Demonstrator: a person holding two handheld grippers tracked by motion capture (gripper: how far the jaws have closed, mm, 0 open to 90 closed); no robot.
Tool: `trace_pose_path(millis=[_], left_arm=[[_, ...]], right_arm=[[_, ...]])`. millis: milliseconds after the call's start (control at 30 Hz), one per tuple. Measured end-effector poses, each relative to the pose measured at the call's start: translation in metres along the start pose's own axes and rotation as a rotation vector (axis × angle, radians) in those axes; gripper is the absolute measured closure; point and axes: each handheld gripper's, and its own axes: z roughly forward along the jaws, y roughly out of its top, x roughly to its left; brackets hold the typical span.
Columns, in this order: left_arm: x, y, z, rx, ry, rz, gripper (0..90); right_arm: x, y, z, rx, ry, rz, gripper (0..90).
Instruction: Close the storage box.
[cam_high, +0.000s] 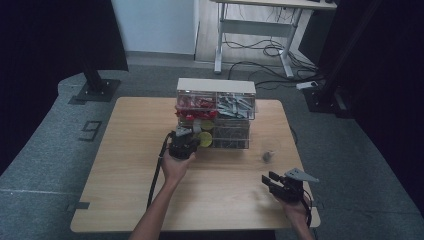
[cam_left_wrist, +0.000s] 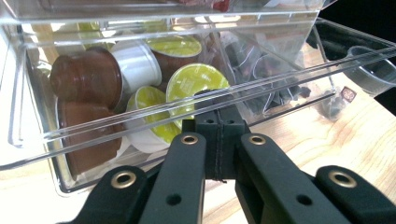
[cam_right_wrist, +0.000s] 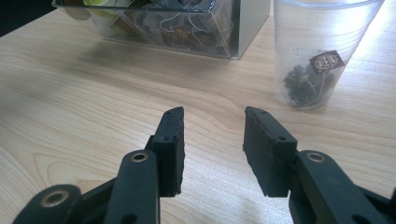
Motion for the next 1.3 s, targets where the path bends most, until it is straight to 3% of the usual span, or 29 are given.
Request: trace_pose_path(millis=[1233, 1300], left_arm=[[0.012, -0.030, 0.015, 0.065, 0.006, -0.042, 90.0], [0.013, -0.031, 0.016, 0.064, -0.004, -0.058, 90.0]], right_arm=[[0.001, -0.005, 0.003, 0.026, 0.017, -0.009, 57.9], [0.001, -0.005, 0.004, 0.024, 0.017, -0.007, 57.9]])
